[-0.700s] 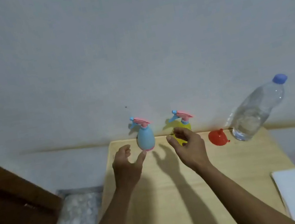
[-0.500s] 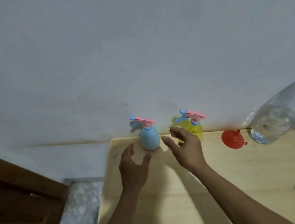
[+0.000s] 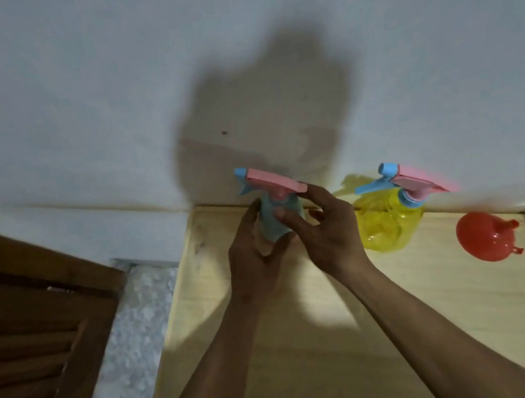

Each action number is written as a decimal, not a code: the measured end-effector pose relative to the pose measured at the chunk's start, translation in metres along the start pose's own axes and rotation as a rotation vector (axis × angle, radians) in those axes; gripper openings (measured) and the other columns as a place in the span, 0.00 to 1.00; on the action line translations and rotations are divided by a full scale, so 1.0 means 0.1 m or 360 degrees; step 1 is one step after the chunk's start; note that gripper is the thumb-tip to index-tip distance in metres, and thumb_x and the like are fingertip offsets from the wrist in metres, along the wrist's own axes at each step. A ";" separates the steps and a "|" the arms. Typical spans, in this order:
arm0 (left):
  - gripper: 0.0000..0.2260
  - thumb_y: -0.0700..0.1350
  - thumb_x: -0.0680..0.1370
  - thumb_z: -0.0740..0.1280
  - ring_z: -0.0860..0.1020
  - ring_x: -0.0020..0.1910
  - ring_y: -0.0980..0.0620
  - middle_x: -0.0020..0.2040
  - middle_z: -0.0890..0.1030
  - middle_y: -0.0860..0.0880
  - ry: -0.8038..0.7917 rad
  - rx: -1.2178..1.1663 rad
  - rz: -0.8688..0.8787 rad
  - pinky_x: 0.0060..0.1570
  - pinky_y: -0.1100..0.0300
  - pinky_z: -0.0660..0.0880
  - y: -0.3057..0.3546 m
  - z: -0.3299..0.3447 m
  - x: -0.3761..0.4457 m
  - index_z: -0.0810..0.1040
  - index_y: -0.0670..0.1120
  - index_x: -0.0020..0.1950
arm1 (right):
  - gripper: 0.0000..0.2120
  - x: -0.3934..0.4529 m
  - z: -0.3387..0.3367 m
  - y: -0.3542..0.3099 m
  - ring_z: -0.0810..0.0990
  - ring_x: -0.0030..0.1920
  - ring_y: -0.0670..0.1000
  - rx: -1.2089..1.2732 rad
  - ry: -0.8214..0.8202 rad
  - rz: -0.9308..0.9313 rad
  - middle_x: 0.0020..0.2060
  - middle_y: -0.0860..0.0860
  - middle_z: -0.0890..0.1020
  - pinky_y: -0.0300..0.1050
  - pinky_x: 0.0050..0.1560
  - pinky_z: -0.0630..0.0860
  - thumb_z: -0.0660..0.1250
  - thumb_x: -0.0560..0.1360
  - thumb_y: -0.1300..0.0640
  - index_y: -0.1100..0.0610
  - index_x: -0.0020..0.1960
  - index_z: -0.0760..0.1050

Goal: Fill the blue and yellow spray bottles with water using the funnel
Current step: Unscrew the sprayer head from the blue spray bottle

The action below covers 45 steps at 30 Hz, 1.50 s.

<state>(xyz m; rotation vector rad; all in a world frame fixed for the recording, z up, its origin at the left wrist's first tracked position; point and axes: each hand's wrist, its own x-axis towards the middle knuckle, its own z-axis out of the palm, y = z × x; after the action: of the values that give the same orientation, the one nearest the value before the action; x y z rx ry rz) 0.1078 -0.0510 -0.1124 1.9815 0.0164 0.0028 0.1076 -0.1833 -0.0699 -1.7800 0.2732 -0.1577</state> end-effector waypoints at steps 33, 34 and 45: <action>0.33 0.65 0.73 0.69 0.76 0.65 0.55 0.69 0.72 0.65 0.0245 -0.0447 0.0642 0.58 0.58 0.77 1.35 -0.68 -1.89 0.62 0.62 0.75 | 0.08 -1.76 -0.72 -1.86 0.83 0.49 0.42 0.0177 0.0057 -0.0265 0.46 0.46 0.86 0.41 0.49 0.78 0.70 0.79 0.51 0.55 0.54 0.83; 0.33 0.63 0.73 0.70 0.78 0.64 0.53 0.68 0.73 0.63 0.0267 -0.0473 0.0682 0.57 0.55 0.78 1.41 -0.72 -1.99 0.64 0.59 0.74 | 0.08 -1.88 -0.73 -1.94 0.83 0.49 0.43 0.0179 0.0082 -0.0295 0.46 0.46 0.86 0.41 0.49 0.78 0.70 0.79 0.51 0.55 0.53 0.83; 0.32 0.61 0.72 0.72 0.79 0.62 0.47 0.67 0.76 0.55 0.0218 -0.0570 0.0780 0.53 0.45 0.81 1.82 -0.99 -2.82 0.69 0.54 0.73 | 0.12 -2.81 -0.89 -2.26 0.83 0.44 0.48 0.0541 0.0328 -0.0285 0.44 0.50 0.86 0.45 0.48 0.79 0.76 0.74 0.48 0.54 0.51 0.82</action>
<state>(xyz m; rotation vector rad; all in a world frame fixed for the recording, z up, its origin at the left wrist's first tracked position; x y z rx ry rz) -0.1731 -0.0363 0.0958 1.5817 -0.3571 0.4301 -0.1628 -0.1447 0.1820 -1.4492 0.2191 -0.4892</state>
